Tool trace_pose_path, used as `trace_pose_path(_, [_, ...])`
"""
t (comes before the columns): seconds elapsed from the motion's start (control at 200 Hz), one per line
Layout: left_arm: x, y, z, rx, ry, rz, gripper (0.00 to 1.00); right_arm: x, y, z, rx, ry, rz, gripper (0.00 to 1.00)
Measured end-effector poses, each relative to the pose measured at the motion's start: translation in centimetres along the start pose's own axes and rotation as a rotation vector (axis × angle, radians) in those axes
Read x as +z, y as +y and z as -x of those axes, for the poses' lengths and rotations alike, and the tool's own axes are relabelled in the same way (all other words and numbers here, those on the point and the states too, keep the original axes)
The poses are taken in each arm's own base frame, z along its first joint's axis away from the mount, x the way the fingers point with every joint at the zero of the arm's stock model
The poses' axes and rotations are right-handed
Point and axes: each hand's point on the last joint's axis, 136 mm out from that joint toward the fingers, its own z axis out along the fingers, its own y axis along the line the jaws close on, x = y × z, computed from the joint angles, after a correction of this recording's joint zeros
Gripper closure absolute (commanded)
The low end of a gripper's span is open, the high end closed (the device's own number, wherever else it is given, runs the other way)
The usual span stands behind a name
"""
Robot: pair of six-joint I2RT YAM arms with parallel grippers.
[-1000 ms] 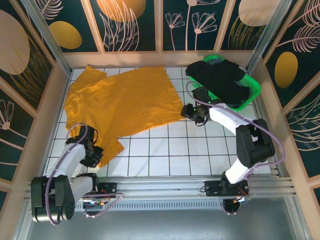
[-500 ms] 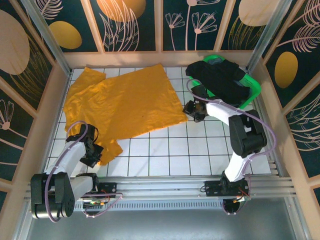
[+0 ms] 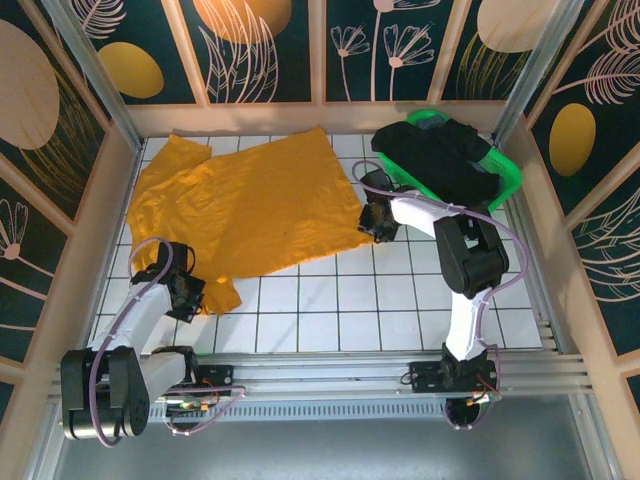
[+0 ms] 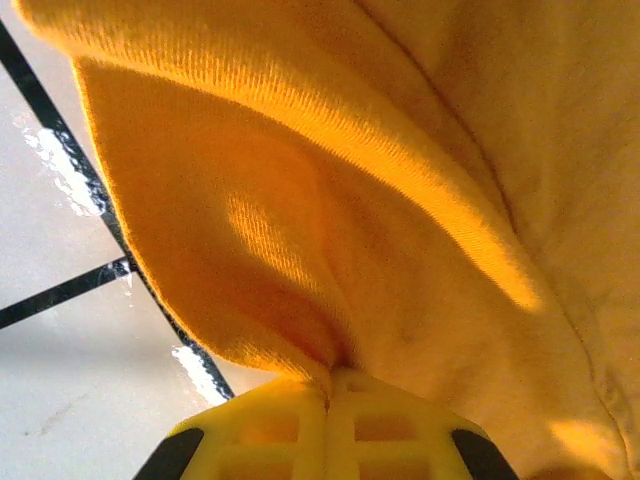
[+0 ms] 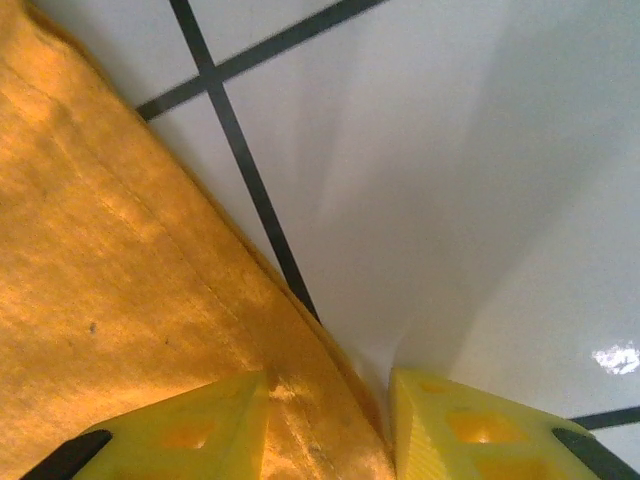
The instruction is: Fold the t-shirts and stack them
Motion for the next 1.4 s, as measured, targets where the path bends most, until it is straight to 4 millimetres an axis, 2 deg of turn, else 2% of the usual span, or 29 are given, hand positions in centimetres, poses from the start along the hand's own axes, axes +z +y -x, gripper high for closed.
trace_pose_path(0.165, [-0.2,-0.4,0.1,0.000,-0.003,-0.007,1.00,0.2,-0.1,0.1,0.008,-0.001,-0.033,1.00])
trace_pose_path(0.285, [-0.3,-0.7,0.3,0.001,-0.005,-0.014,1.00,0.1,0.1,0.3,0.031,-0.008,-0.032,1.00])
trace_pose_path(0.415, [-0.3,-1.3,0.3,0.021,0.001,-0.021,1.00,0.0,-1.1,1.1,0.064,-0.023,-0.059,1.00])
trace_pose_path(0.49, [-0.1,-1.5,0.1,0.035,0.022,-0.019,1.00,-0.3,-2.8,1.8,0.099,-0.040,-0.088,1.00])
trace_pose_path(0.601, [0.1,-1.6,-0.4,0.051,0.051,-0.020,1.00,-1.3,-6.8,1.7,0.164,-0.048,-0.138,1.00])
trace_pose_path(0.696, [-0.1,-1.6,-0.8,0.057,0.071,-0.029,1.00,-2.6,-9.6,0.3,0.202,-0.029,-0.168,1.00])
trace_pose_path(0.781, [-0.3,-1.4,-1.1,0.057,0.081,-0.037,1.00,-3.5,-10.5,-1.7,0.197,0.006,-0.167,1.00])
trace_pose_path(0.961, [-1.8,0.3,-1.7,0.023,0.076,-0.044,1.00,-5.1,-10.6,-6.1,0.173,0.115,-0.131,1.00])
trace_pose_path(1.086, [-3.1,1.0,-1.8,-0.038,0.059,-0.064,1.00,-6.4,-10.1,-7.0,0.171,0.146,-0.095,1.00])
trace_pose_path(1.221, [-4.4,0.5,-1.2,-0.086,0.038,-0.057,1.00,-7.7,-8.6,-5.9,0.176,0.146,-0.057,1.00])
trace_pose_path(1.401, [-7.2,-3.7,1.6,-0.110,-0.043,-0.112,1.00,-8.2,-5.8,-2.6,0.201,0.129,-0.015,1.00])
